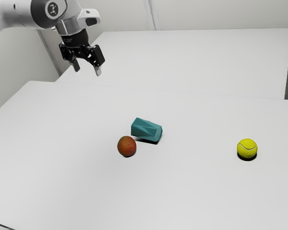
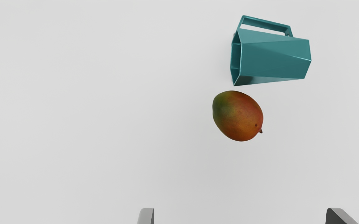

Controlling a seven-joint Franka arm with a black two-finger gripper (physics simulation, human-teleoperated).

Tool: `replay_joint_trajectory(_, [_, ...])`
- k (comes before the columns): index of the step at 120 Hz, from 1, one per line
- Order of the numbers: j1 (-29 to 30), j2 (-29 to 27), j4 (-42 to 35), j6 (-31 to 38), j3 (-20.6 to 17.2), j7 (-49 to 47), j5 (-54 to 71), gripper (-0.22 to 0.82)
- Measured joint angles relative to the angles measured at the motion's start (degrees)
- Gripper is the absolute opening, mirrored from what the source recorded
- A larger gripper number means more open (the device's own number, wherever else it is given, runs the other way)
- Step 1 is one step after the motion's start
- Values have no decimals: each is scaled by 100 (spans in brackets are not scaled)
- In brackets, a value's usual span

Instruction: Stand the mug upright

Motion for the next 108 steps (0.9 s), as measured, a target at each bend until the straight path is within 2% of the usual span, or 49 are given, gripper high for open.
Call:
replay_joint_trajectory(36, [87,5,-96,-1,13,9,-125,60])
replay_joint_trajectory(64, [680,-15,-673,165,11,24,-1310,60])
replay_joint_trajectory(83, [1010,-85,-1245,530,-11,71,-2064,60])
replay_joint_trajectory(108, [767,157,-1788,944,-30,372,-2716,60])
